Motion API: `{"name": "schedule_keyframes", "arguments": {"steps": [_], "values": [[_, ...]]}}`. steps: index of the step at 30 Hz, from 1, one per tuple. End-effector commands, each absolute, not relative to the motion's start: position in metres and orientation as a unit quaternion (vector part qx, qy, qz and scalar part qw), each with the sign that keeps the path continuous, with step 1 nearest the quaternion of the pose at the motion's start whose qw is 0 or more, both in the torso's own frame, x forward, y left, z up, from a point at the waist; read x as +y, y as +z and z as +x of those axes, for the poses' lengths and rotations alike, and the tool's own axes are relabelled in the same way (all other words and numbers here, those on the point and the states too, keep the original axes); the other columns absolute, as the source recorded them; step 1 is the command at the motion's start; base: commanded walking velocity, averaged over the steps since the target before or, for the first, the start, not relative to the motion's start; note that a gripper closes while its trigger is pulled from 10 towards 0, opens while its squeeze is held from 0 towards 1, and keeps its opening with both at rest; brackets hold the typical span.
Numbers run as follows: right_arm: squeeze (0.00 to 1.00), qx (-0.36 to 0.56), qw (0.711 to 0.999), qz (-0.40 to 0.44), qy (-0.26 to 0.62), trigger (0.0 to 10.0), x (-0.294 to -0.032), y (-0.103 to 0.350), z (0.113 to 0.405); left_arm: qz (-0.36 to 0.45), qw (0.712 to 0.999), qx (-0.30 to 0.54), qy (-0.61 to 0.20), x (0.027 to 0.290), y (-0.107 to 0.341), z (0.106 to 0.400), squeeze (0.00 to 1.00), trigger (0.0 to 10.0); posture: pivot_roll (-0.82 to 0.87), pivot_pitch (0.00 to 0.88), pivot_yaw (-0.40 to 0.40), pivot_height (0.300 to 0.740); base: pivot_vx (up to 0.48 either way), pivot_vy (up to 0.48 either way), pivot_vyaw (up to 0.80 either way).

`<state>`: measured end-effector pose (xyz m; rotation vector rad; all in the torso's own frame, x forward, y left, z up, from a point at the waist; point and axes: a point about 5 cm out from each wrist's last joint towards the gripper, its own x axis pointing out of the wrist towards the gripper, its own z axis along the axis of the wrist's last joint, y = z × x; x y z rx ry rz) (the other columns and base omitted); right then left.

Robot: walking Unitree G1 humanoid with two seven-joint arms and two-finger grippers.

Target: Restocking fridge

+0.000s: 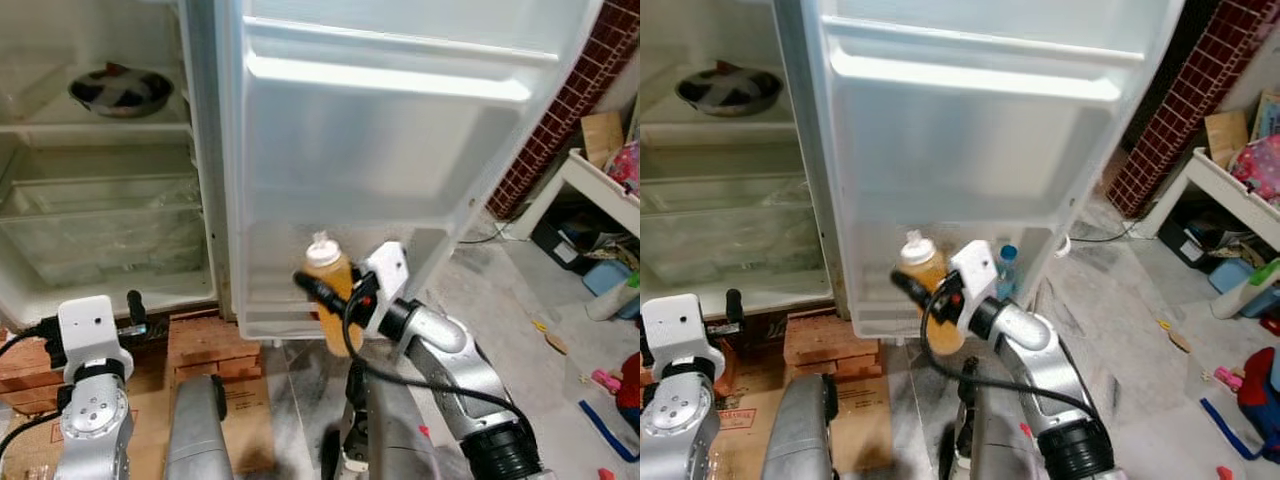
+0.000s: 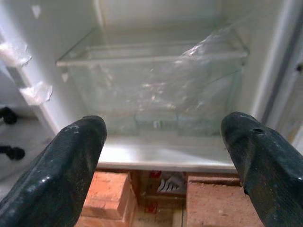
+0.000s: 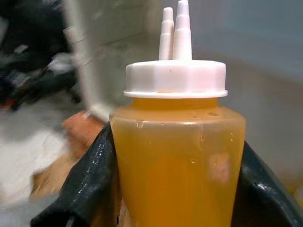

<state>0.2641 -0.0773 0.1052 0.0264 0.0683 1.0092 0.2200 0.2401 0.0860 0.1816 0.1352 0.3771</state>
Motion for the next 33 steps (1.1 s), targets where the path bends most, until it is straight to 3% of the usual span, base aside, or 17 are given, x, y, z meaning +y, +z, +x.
{"name": "schedule_keyframes", "arguments": {"steps": [1, 3, 10, 15, 22, 29, 33], "values": [[0.0, 0.009, 0.863, -0.019, 0.504, 10.0, -0.074, 0.114, 0.268, 0.092, 0.978, 0.06, 0.179, 0.236, 0.09, 0.222, 0.0, 10.0, 0.12, 0.008, -0.094, 0.508, 0.0, 0.0, 0.0], [0.0, -0.015, 0.851, -0.048, 0.523, 10.0, -0.07, 0.118, 0.269, 0.09, 0.979, 0.055, 0.172, 0.232, 0.092, 0.223, 0.0, 10.0, 0.12, 0.018, -0.092, 0.508, 0.0, 0.0, 0.0], [0.0, -0.08, 0.846, -0.112, 0.516, 10.0, -0.057, 0.129, 0.279, 0.094, 0.981, 0.046, 0.162, 0.225, 0.096, 0.224, 0.0, 10.0, 0.12, 0.032, -0.091, 0.508, 0.0, 0.0, 0.0], [0.0, -0.161, 0.819, -0.184, 0.519, 10.0, -0.039, 0.131, 0.279, 0.096, 0.984, 0.03, 0.145, 0.217, 0.104, 0.222, 0.0, 10.0, 0.15, 0.052, -0.095, 0.508, 0.0, 0.0, 0.0], [0.0, -0.233, 0.809, -0.134, 0.522, 10.0, -0.019, 0.141, 0.279, 0.114, 0.986, 0.024, 0.119, 0.206, 0.109, 0.213, 0.0, 10.0, 0.19, 0.089, -0.107, 0.508, 0.0, 0.0, 0.0], [0.0, -0.274, 0.795, -0.14, 0.523, 10.0, 0.001, 0.139, 0.273, 0.142, 0.986, 0.022, 0.09, 0.196, 0.116, 0.195, 0.0, 10.0, 0.24, 0.14, -0.117, 0.508, 0.0, 0.0, 0.0], [0.0, -0.316, 0.776, -0.187, 0.513, 10.0, 0.009, 0.134, 0.268, 0.16, 0.983, 0.027, 0.083, 0.198, 0.122, 0.182, 0.0, 10.0, 0.28, 0.191, -0.12, 0.508, 0.0, 0.0, 0.0]]}}
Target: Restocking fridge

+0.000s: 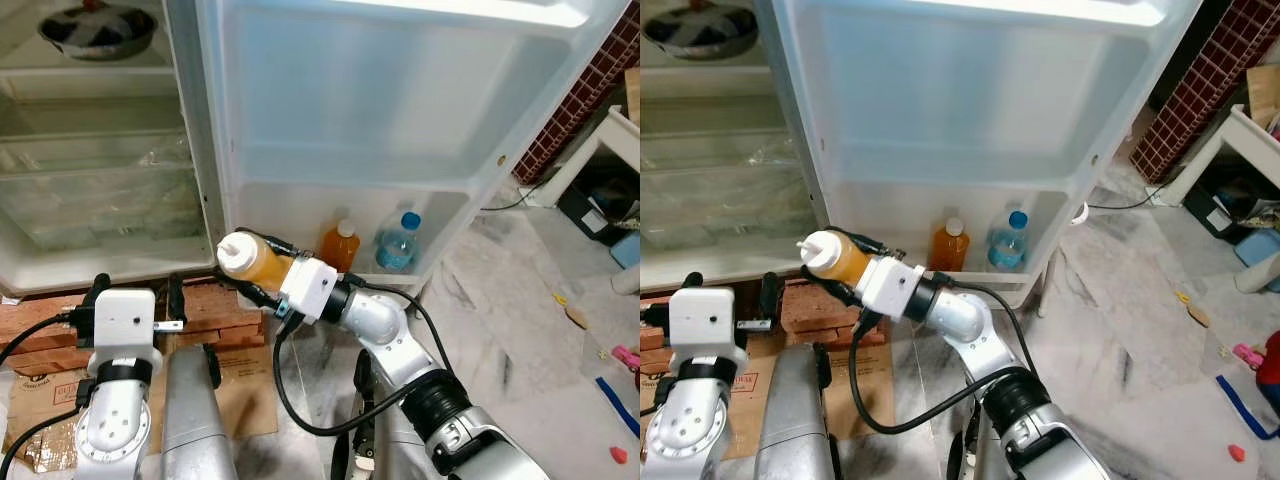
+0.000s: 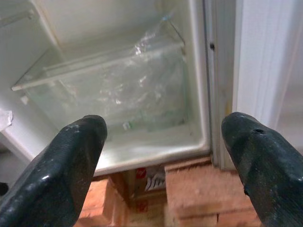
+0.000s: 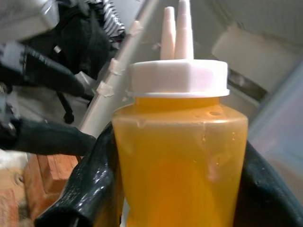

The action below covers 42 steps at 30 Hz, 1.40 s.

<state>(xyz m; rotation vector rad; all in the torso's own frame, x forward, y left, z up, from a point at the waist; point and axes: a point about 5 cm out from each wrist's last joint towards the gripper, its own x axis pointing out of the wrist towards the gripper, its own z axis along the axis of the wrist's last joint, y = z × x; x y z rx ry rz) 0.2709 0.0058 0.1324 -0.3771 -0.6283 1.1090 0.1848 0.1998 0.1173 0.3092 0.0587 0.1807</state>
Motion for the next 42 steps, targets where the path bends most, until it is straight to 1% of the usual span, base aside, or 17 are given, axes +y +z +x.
{"name": "schedule_keyframes", "arguments": {"steps": [1, 4, 5, 7, 11, 14, 17, 22, 24, 25, 27, 29, 30, 33, 38, 40, 42], "values": [[0.0, -0.323, 0.773, -0.196, 0.509, 10.0, 0.01, 0.133, 0.268, 0.165, 0.983, 0.027, 0.082, 0.198, 0.124, 0.18, 0.0, 10.0, 0.28, 0.191, -0.12, 0.508, 0.0, 0.0, 0.0], [0.0, -0.346, 0.753, -0.232, 0.509, 10.0, 0.013, 0.129, 0.264, 0.181, 0.979, 0.043, 0.089, 0.201, 0.127, 0.165, 0.0, 10.0, 0.3, 0.221, -0.116, 0.508, 0.0, 0.0, 0.0], [0.0, -0.346, 0.753, -0.232, 0.509, 10.0, 0.013, 0.129, 0.264, 0.181, 0.979, 0.043, 0.089, 0.201, 0.127, 0.165, 0.0, 10.0, 0.3, 0.221, -0.116, 0.508, 0.0, 0.0, 0.0], [0.0, -0.342, 0.75, -0.245, 0.511, 10.0, 0.015, 0.125, 0.265, 0.175, 0.976, 0.078, 0.106, 0.209, 0.123, 0.15, 0.0, 10.0, 0.3, 0.238, -0.116, 0.508, 0.0, 0.0, 0.0], [0.0, -0.328, 0.765, -0.268, 0.486, 10.0, 0.015, 0.12, 0.276, 0.116, 0.948, 0.202, 0.219, 0.245, 0.098, 0.098, 0.0, 10.0, 0.32, 0.274, -0.123, 0.508, 0.0, 0.0, 0.0], [0.0, -0.325, 0.771, -0.287, 0.467, 10.0, 0.015, 0.119, 0.283, 0.122, 0.934, 0.227, 0.248, 0.259, 0.094, 0.079, 0.0, 10.0, 0.34, 0.288, -0.13, 0.508, 0.0, 0.0, 0.0], [0.0, -0.316, 0.782, -0.309, 0.439, 10.0, 0.017, 0.12, 0.292, 0.131, 0.932, 0.231, 0.246, 0.261, 0.094, 0.077, 0.0, 10.0, 0.34, 0.295, -0.131, 0.508, 0.0, 0.0, 0.0], [0.0, -0.328, 0.799, -0.333, 0.379, 10.0, 0.021, 0.131, 0.307, 0.139, 0.941, 0.221, 0.217, 0.248, 0.098, 0.082, 0.0, 10.0, 0.35, 0.3, -0.143, 0.508, 0.0, 0.0, 0.0], [0.0, -0.353, 0.795, -0.344, 0.353, 10.0, 0.025, 0.141, 0.311, 0.141, 0.943, 0.219, 0.209, 0.245, 0.099, 0.082, 0.0, 10.0, 0.36, 0.307, -0.143, 0.508, 0.0, 0.0, 0.0], [0.0, -0.378, 0.783, -0.36, 0.339, 10.0, 0.029, 0.146, 0.311, 0.139, 0.943, 0.22, 0.209, 0.245, 0.1, 0.08, 0.0, 10.0, 0.37, 0.313, -0.145, 0.508, 0.0, 0.0, 0.0], [0.0, -0.392, 0.775, -0.369, 0.331, 10.0, 0.032, 0.149, 0.312, 0.136, 0.942, 0.221, 0.211, 0.246, 0.101, 0.078, 0.0, 10.0, 0.38, 0.315, -0.147, 0.508, 0.0, 0.0, 0.0], [0.0, -0.392, 0.776, -0.369, 0.329, 10.0, 0.033, 0.15, 0.312, 0.136, 0.942, 0.222, 0.212, 0.247, 0.101, 0.077, 0.0, 10.0, 0.38, 0.315, -0.147, 0.508, 0.0, 0.0, 0.0], [0.0, -0.374, 0.792, -0.359, 0.322, 10.0, 0.033, 0.148, 0.314, 0.136, 0.941, 0.222, 0.216, 0.248, 0.102, 0.076, 0.0, 10.0, 0.39, 0.316, -0.15, 0.508, 0.0, 0.0, 0.0], [0.0, -0.328, 0.82, -0.346, 0.317, 10.0, 0.032, 0.136, 0.314, 0.137, 0.941, 0.219, 0.218, 0.248, 0.105, 0.076, 0.0, 10.0, 0.42, 0.321, -0.152, 0.508, 0.0, 0.0, 0.0], [0.0, -0.306, 0.815, -0.372, 0.322, 10.0, 0.032, 0.12, 0.31, 0.14, 0.942, 0.215, 0.216, 0.244, 0.108, 0.077, 0.0, 10.0, 0.43, 0.321, -0.152, 0.508, 0.0, 0.0, 0.0], [0.0, -0.299, 0.805, -0.399, 0.322, 10.0, 0.027, 0.115, 0.312, 0.142, 0.943, 0.213, 0.214, 0.244, 0.109, 0.077, 0.0, 10.0, 0.44, 0.326, -0.15, 0.508, 0.0, 0.0, 0.0], [0.0, -0.291, 0.806, -0.408, 0.317, 10.0, 0.022, 0.114, 0.315, 0.143, 0.943, 0.212, 0.213, 0.245, 0.11, 0.077, 0.0, 10.0, 0.44, 0.324, -0.151, 0.508, 0.0, 0.0, 0.0]]}}
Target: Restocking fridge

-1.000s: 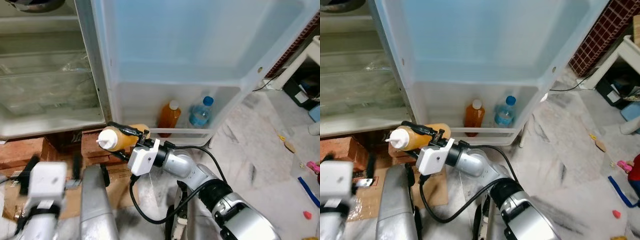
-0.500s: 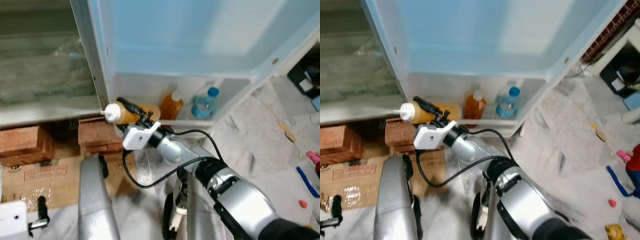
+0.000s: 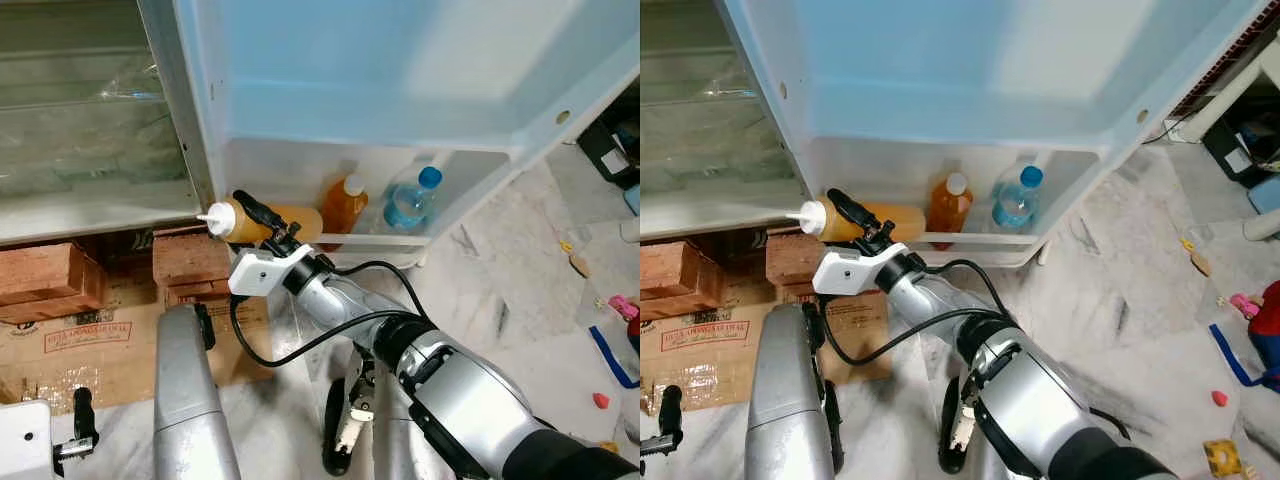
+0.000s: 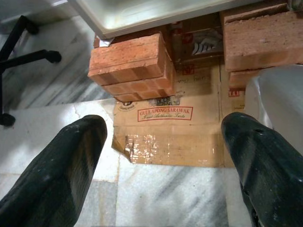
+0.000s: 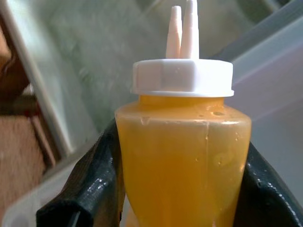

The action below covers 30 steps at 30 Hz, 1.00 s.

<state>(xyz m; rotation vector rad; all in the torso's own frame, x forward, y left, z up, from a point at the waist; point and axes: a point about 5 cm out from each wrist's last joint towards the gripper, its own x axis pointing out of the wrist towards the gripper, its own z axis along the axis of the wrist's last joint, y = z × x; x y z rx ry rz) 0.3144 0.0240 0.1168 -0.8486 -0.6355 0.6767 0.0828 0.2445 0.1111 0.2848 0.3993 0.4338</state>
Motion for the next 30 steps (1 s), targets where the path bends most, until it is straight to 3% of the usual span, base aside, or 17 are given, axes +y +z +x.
{"name": "schedule_keyframes", "arguments": {"steps": [1, 2, 6, 11, 13, 14, 18, 23, 30], "values": [[0.0, -0.266, 0.821, -0.408, 0.3, 10.0, 0.011, 0.113, 0.322, 0.144, 0.943, 0.212, 0.214, 0.246, 0.11, 0.076, 0.0, 10.0, 0.43, 0.317, -0.152, 0.508, 0.0, 0.0, 0.0], [0.0, -0.266, 0.821, -0.408, 0.3, 10.0, 0.011, 0.113, 0.322, 0.144, 0.943, 0.212, 0.214, 0.246, 0.11, 0.076, 0.0, 10.0, 0.43, 0.317, -0.152, 0.508, 0.0, 0.0, 0.0], [0.0, -0.208, 0.873, -0.364, 0.248, 10.0, -0.008, 0.114, 0.335, 0.145, 0.943, 0.211, 0.213, 0.247, 0.109, 0.078, 0.0, 10.0, 0.43, 0.319, -0.149, 0.508, 0.0, 0.0, 0.0], [0.0, -0.209, 0.916, -0.281, 0.195, 10.0, -0.007, 0.13, 0.342, 0.149, 0.944, 0.209, 0.205, 0.245, 0.11, 0.081, 0.0, 10.0, 0.43, 0.323, -0.138, 0.508, 0.0, 0.0, 0.0], [0.0, -0.195, 0.944, -0.217, 0.155, 10.0, -0.014, 0.139, 0.348, 0.151, 0.945, 0.207, 0.204, 0.245, 0.109, 0.082, 0.0, 10.0, 0.42, 0.315, -0.137, 0.508, 0.0, 0.0, 0.0], [0.0, -0.195, 0.944, -0.217, 0.155, 10.0, -0.014, 0.139, 0.348, 0.151, 0.945, 0.207, 0.204, 0.245, 0.109, 0.082, 0.0, 10.0, 0.42, 0.315, -0.137, 0.508, 0.0, 0.0, 0.0], [0.0, -0.077, 0.994, -0.049, 0.068, 10.0, -0.047, 0.128, 0.362, 0.151, 0.947, 0.2, 0.199, 0.243, 0.107, 0.091, 0.0, 10.0, 0.4, 0.299, -0.137, 0.508, 0.0, 0.0, 0.0], [0.0, -0.026, 1.0, -0.009, 0.008, 10.0, -0.079, 0.112, 0.364, 0.152, 0.95, 0.192, 0.196, 0.242, 0.106, 0.098, 0.0, 10.0, 0.4, 0.288, -0.138, 0.508, 0.0, 0.0, 0.0], [0.0, -0.065, 0.997, -0.011, 0.051, 10.0, -0.061, 0.13, 0.367, 0.16, 0.948, 0.189, 0.199, 0.245, 0.106, 0.1, 0.0, 10.0, 0.41, 0.279, -0.137, 0.508, 0.0, 0.0, 0.0]]}}
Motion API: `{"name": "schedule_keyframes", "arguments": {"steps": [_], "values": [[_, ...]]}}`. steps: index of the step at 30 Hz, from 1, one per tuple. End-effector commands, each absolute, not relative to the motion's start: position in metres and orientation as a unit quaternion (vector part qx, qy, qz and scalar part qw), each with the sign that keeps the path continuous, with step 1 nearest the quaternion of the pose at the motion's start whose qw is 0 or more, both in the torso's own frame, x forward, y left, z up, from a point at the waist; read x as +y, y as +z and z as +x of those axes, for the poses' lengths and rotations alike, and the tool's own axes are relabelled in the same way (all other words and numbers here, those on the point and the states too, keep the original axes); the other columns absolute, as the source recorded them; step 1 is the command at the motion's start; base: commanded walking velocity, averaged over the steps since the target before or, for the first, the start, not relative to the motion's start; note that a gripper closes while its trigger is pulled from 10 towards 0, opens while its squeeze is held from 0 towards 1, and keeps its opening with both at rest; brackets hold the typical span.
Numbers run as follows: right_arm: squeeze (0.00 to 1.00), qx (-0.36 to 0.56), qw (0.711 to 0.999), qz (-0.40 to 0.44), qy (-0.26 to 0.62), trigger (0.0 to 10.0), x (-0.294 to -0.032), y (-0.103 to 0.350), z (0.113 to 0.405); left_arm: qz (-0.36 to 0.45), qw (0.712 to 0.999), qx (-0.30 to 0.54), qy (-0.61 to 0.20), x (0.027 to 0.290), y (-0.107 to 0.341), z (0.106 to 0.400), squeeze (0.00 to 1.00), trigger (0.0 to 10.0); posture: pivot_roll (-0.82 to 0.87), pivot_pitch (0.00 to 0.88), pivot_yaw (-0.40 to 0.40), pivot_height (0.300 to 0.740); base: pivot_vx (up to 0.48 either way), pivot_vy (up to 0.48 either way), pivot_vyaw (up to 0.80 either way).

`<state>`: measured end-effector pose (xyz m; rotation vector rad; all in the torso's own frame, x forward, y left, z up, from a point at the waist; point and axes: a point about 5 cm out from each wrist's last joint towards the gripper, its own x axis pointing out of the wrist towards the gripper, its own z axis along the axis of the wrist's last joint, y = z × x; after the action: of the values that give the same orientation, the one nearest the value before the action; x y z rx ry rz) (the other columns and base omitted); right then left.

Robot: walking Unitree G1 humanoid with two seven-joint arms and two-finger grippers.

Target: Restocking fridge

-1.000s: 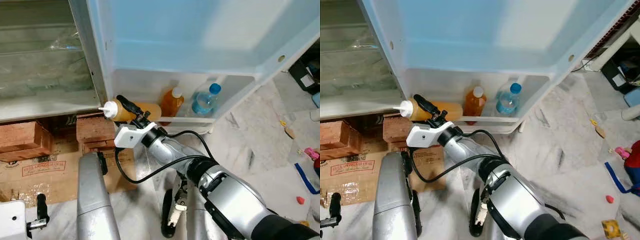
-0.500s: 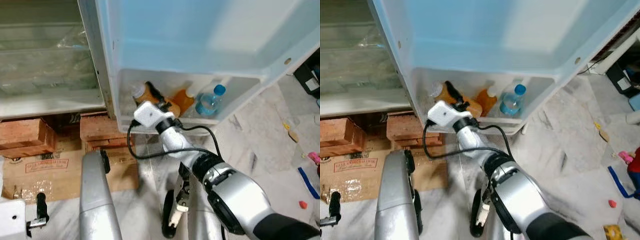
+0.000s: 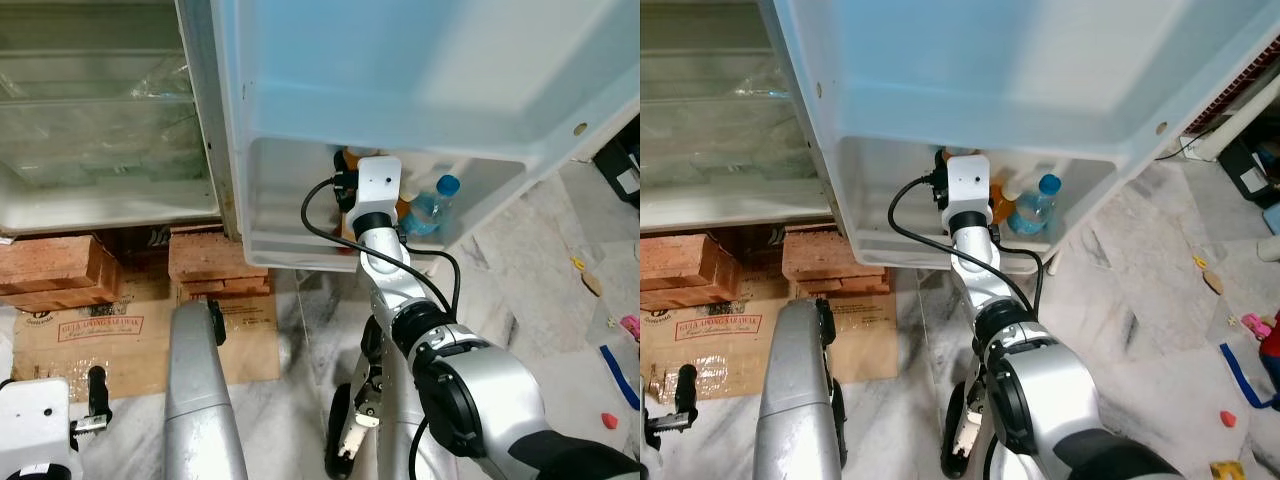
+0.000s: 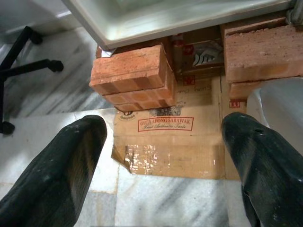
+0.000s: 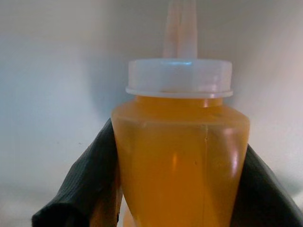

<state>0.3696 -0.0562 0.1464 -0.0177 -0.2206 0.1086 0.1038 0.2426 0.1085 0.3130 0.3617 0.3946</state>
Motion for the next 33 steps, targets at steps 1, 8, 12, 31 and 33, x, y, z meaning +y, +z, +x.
{"name": "schedule_keyframes", "arguments": {"steps": [1, 8, 12, 31, 33], "values": [[0.0, -0.072, 0.995, -0.009, 0.064, 10.0, -0.056, 0.133, 0.367, 0.162, 0.948, 0.188, 0.2, 0.245, 0.106, 0.1, 0.0, 10.0, 0.41, 0.279, -0.137, 0.508, 0.0, 0.0, 0.0], [0.0, -0.175, 0.962, -0.051, 0.203, 10.0, 0.004, 0.159, 0.349, 0.17, 0.947, 0.184, 0.2, 0.246, 0.107, 0.102, 0.0, 10.0, 0.41, 0.282, -0.133, 0.508, 0.0, 0.0, 0.0], [0.0, -0.253, 0.927, -0.076, 0.266, 10.0, 0.038, 0.167, 0.325, 0.175, 0.947, 0.183, 0.198, 0.246, 0.108, 0.102, 0.0, 10.0, 0.41, 0.286, -0.129, 0.508, 0.0, 0.0, 0.0], [0.0, -0.226, 0.912, -0.186, 0.288, 10.0, 0.045, 0.119, 0.3, 0.234, 0.945, 0.142, 0.181, 0.241, 0.132, 0.094, 0.0, 10.0, 0.47, 0.346, -0.121, 0.508, 0.0, 0.0, 0.0], [0.0, -0.237, 0.909, -0.186, 0.29, 10.0, 0.047, 0.122, 0.299, 0.239, 0.944, 0.139, 0.179, 0.24, 0.134, 0.093, 0.0, 10.0, 0.47, 0.349, -0.12, 0.508, 0.0, 0.0, 0.0]]}}
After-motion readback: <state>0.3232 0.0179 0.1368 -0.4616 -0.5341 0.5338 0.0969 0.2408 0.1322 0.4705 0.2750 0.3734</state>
